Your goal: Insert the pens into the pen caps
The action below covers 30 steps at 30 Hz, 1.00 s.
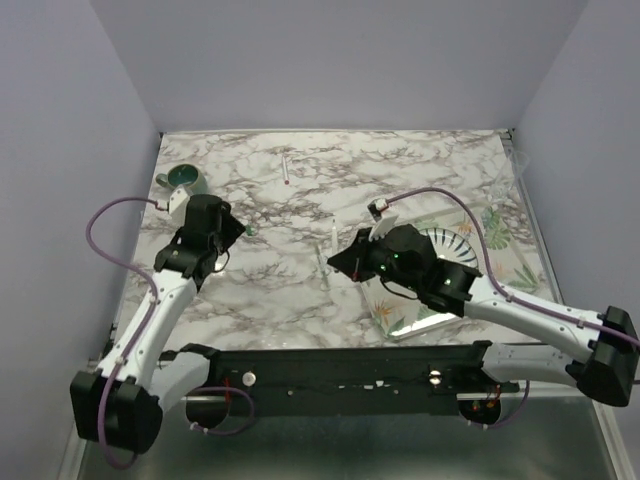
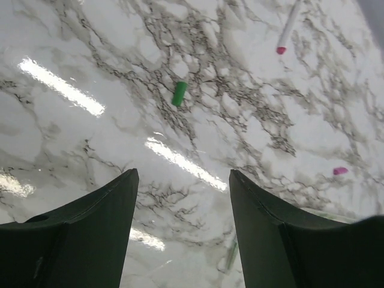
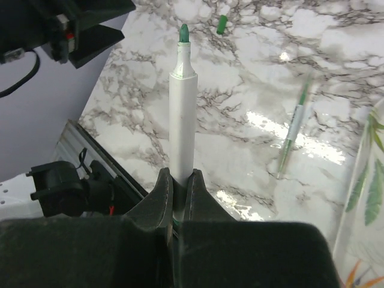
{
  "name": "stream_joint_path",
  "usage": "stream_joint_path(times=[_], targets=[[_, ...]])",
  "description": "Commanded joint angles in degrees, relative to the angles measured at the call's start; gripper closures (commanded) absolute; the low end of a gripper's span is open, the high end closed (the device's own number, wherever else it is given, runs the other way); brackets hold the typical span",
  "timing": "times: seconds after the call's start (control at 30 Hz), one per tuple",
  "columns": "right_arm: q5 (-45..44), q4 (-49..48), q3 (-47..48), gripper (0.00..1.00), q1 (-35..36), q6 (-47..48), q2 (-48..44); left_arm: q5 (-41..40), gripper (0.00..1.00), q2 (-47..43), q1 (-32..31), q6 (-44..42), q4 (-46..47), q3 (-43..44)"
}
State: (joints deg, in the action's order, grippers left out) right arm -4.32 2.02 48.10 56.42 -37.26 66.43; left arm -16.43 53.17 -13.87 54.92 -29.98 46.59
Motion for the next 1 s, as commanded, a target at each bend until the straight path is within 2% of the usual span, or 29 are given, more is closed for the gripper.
stream_joint_path(times=[0.0,0.07,0.13,0.17,0.23,0.27,0.33,0.43,0.47,0.6,0.8,0.97], targets=[[-6.5,4.1,-2.9,0.99,-0.2,3.1,-7.1,-3.2,0.30,11.1,2.5,-5.2,3.7,3.8],[-7.2,4.8,-4.0,0.99,-0.2,3.4,-9.8,-5.0,0.31,16.7,2.9,-7.9,7.1,5.9],[-8.6,5.4,-4.6,0.99,-0.2,3.8,-12.4,-6.0,0.34,20.7,3.6,-14.3,9.9,8.1],[-9.3,5.6,-4.9,0.99,-0.2,3.9,-13.1,-5.2,0.38,25.0,3.8,-16.0,10.0,9.0],[-10.1,6.2,-5.2,0.99,-0.2,4.3,-14.2,-0.9,0.43,28.9,6.4,-18.5,10.6,12.1],[-10.3,6.2,-5.6,0.99,-0.1,4.5,-15.1,5.4,0.45,32.2,7.3,-19.1,11.5,12.6],[-10.5,6.2,-5.8,0.99,-0.2,4.6,-15.7,7.8,0.48,35.2,7.7,-21.8,14.9,14.2],[-10.2,6.0,-5.7,0.99,-0.1,4.9,-15.9,7.6,0.62,41.7,7.7,-23.4,13.6,18.9],[-10.1,6.2,-5.6,0.99,-0.2,4.9,-15.8,6.9,0.73,45.3,7.7,-23.7,12.8,20.2],[-10.6,7.3,-5.6,0.99,-0.1,5.1,-16.5,3.9,1.00,52.8,7.7,-24.2,7.1,26.1],[-11.6,7.6,-5.6,0.99,-0.1,5.3,-17.8,2.9,1.00,57.9,7.7,-24.5,5.8,27.9],[-11.9,8.1,-5.2,0.99,-0.1,5.3,-17.9,3.9,1.00,58.6,6.7,-24.3,6.0,27.2]])
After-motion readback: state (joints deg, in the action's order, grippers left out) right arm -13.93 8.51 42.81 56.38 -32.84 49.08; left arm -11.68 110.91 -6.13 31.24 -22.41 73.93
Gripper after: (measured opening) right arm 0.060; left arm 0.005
